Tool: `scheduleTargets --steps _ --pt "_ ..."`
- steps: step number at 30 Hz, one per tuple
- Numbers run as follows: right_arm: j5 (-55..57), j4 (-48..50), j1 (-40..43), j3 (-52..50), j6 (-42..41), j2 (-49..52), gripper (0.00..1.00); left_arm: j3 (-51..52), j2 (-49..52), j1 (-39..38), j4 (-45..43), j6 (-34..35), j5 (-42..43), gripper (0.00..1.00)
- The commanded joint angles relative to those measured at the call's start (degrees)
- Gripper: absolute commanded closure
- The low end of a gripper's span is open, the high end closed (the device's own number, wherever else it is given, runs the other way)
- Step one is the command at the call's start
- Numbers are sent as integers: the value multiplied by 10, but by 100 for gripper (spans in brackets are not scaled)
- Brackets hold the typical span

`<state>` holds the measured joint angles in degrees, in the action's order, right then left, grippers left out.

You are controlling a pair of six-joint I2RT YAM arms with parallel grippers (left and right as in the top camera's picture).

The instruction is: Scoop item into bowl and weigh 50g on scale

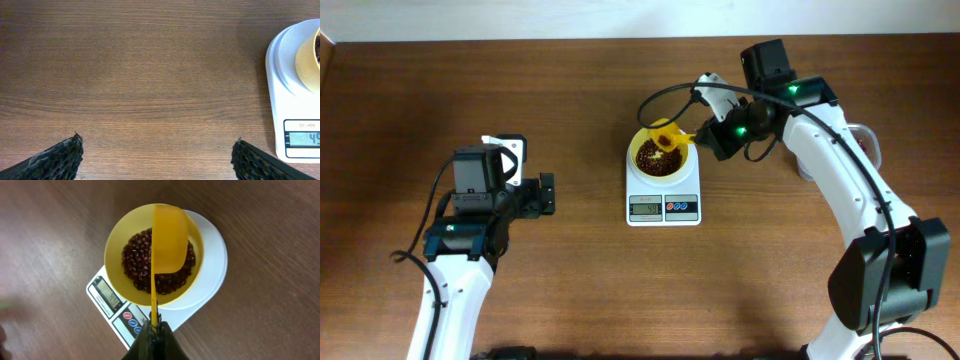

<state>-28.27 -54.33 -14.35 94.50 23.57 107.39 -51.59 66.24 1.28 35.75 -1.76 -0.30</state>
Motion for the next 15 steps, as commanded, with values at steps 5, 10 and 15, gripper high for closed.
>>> scheduleTargets --steps 5,10,15 --pt "-41 13 -3 11 2 -19 96 2 3 3 -1 -7 -4 1" --pt "13 8 -3 11 80 -19 96 2 3 3 -1 -7 -4 1" --pt "30 19 -15 11 77 -19 96 2 3 3 -1 -7 -4 1"
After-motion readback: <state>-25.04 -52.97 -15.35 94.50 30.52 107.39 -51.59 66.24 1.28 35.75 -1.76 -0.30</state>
